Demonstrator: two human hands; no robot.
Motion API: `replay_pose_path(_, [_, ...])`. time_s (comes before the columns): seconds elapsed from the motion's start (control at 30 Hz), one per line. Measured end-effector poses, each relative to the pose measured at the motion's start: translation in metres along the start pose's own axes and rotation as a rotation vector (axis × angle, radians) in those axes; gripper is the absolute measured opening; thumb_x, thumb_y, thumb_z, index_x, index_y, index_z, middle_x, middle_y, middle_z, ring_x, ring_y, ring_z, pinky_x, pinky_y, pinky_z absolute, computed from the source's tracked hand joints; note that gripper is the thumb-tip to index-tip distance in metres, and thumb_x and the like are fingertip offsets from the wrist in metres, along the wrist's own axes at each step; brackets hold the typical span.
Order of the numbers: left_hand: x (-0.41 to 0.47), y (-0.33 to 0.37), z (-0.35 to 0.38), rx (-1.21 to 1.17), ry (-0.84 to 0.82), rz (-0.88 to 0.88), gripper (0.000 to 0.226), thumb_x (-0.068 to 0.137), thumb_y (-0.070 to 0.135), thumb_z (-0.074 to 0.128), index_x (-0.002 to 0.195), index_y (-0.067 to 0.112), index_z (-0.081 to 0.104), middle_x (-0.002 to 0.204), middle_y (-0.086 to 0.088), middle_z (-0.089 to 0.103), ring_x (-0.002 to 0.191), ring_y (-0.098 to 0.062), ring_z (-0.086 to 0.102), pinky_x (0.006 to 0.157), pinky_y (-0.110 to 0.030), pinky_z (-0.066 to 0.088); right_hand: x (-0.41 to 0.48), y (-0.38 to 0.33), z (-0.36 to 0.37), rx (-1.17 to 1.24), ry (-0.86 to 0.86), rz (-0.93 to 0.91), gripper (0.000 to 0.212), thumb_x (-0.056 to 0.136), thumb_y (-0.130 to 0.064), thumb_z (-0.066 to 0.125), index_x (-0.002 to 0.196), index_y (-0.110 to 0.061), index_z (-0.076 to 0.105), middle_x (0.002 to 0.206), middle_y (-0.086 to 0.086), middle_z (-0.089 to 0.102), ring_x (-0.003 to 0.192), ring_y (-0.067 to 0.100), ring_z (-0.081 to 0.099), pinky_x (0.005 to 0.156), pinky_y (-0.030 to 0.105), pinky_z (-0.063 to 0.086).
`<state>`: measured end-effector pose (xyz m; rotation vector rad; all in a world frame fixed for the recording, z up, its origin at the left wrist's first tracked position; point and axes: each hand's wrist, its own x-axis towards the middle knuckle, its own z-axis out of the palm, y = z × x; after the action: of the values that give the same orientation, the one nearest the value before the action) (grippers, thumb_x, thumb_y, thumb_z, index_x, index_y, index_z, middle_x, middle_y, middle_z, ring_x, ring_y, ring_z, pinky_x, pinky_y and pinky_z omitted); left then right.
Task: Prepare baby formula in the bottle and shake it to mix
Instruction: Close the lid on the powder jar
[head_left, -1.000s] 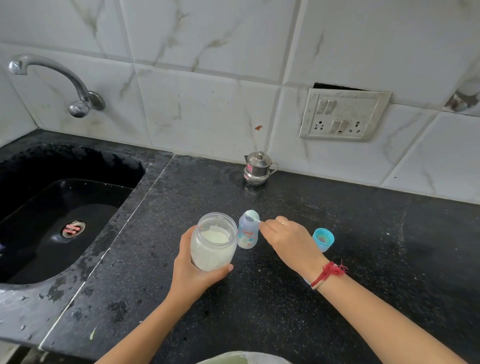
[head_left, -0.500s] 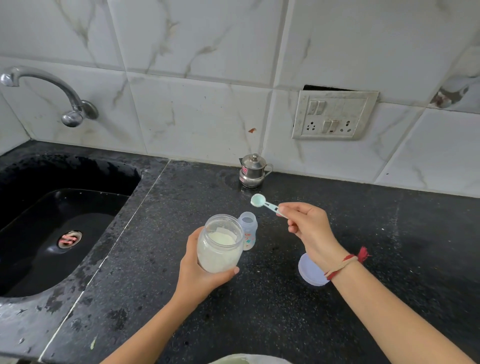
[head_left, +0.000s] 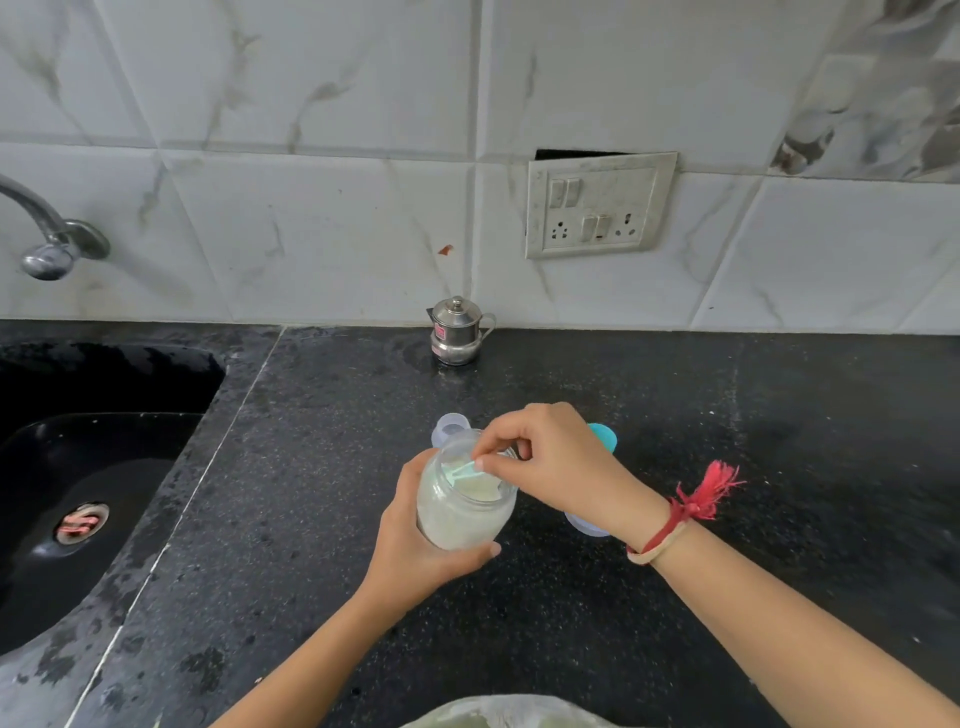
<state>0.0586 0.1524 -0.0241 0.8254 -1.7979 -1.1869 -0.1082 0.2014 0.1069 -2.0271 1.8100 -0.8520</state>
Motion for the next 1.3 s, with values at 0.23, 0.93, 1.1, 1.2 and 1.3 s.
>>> replay_pose_path(0.23, [0.001,-0.002,0.009,-0.010,-0.042,-0.016,0.099,0.049,0.037,0.094,0.133,0.042,0.041,0.128,0.015,0.056,0.117,-0.015,0.059,0.091,-0.045,0.054,-0.007,0.016,0.002,-0.104,-0.069,0.081,0.013,0.086,-0.029,0.066,0.095,-0.030,0.076,0.082,-0.017,0.070,0.078,-0.020,0.041,0.067,0.018,0.032])
replay_pose_path(0.93, [0.004,-0.007,0.019,-0.079,-0.079,-0.034,0.099,0.047,0.040,0.095,0.131,0.043,0.044,0.131,0.019,0.054,0.121,-0.006,0.054,0.093,-0.030,0.047,-0.039,0.106,-0.027,-0.093,0.140,0.503,0.018,0.076,-0.038,0.074,0.091,-0.030,0.071,0.089,-0.019,0.066,0.070,-0.001,0.056,0.067,0.022,0.045])
replay_pose_path(1.1, [0.002,-0.008,0.021,-0.087,-0.085,-0.041,0.097,0.046,0.039,0.094,0.130,0.043,0.045,0.128,0.019,0.055,0.119,-0.007,0.056,0.090,-0.027,0.047,-0.061,0.152,0.012,-0.394,-0.140,0.617,0.047,0.073,-0.058,0.065,0.114,-0.035,0.057,0.111,-0.008,0.062,0.099,0.015,0.056,0.077,0.032,0.046])
replay_pose_path(1.2, [0.000,-0.007,0.022,-0.087,-0.085,-0.043,0.098,0.046,0.041,0.094,0.131,0.040,0.044,0.128,0.018,0.055,0.119,-0.008,0.056,0.092,-0.031,0.048,-0.063,0.163,0.030,-0.524,-0.171,0.623,0.066,0.067,-0.070,0.058,0.123,-0.036,0.047,0.115,-0.007,0.059,0.106,0.018,0.052,0.079,0.034,0.047])
replay_pose_path(1.3, [-0.001,-0.007,0.023,-0.087,-0.087,-0.043,0.099,0.047,0.040,0.094,0.132,0.039,0.044,0.129,0.017,0.055,0.121,-0.010,0.055,0.094,-0.032,0.048,-0.061,0.168,0.039,-0.527,-0.178,0.621,0.079,0.060,-0.078,0.053,0.126,-0.035,0.042,0.114,-0.005,0.058,0.107,0.020,0.051,0.078,0.035,0.048])
